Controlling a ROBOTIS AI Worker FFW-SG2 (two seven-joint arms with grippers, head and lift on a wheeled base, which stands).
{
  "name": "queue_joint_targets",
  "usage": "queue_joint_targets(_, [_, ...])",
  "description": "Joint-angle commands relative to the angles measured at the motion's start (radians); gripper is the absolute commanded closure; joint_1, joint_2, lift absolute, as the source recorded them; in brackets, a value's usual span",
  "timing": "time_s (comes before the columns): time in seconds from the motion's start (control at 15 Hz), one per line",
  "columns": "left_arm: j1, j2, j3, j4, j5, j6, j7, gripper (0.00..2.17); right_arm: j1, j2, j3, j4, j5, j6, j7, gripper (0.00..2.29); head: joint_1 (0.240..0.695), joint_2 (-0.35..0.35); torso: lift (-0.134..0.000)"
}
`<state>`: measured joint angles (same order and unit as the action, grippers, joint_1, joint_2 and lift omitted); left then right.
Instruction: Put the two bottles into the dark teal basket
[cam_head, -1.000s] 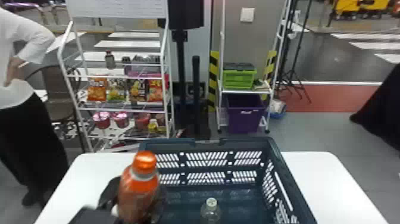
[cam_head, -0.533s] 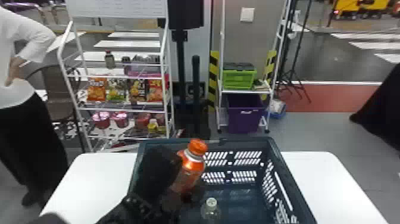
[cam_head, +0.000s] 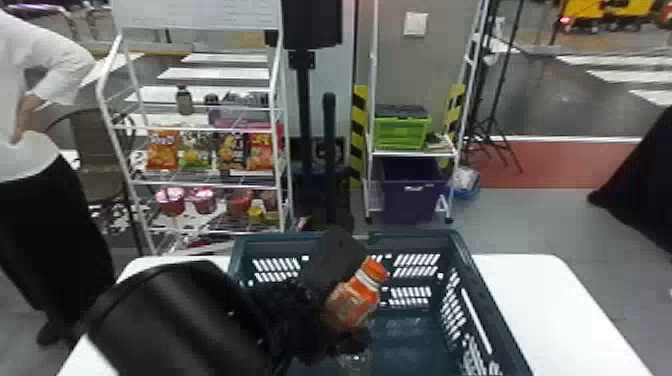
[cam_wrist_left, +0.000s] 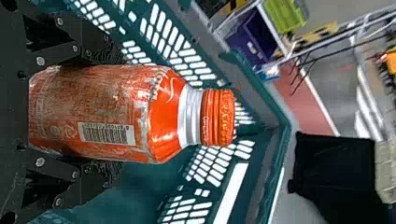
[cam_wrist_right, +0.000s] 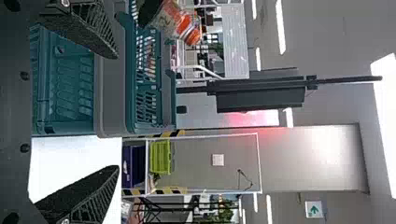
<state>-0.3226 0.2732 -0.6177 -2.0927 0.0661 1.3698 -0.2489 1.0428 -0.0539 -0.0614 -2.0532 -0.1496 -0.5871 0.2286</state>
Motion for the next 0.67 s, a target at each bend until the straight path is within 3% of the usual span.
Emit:
queue_joint_targets(0.0, [-0.062,-0.032,-0.028,0.138,0.015,-0.002,-0.052,2.15,0.011,0.005,-0.002,0.015,-0.001,-0.046,0.0,0.03,0.499,0.0,0.0])
queue_joint_targets(0.27, [-0.151,-0.071,-0.083,0.304,-0.011,0.001,-0.19,2.15,0.031,0.039,-0.028,0.03,-0.007,-0.104,0.037,0.03,0.499,0.0,0.0])
queue_joint_targets(0.4, [-0.168,-0.117,-0.085,0.375,-0.072,0.035,-0.271,2.15,0.04,0.045,-0.031,0.031,-0.008,-0.122,0.046,0.03,0.499,0.0,0.0])
queue_joint_targets(0.53, [-0.167,-0.124,-0.088,0.385,-0.092,0.041,-0.279,2.14,0.046,0.046,-0.029,0.031,-0.008,-0.144,0.046,0.03,0.499,0.0,0.0])
queue_joint_targets(0.6, [-0.164,-0.124,-0.088,0.381,-0.092,0.041,-0.273,1.98,0.049,0.046,-0.031,0.031,-0.008,-0.15,0.048,0.03,0.499,0.0,0.0])
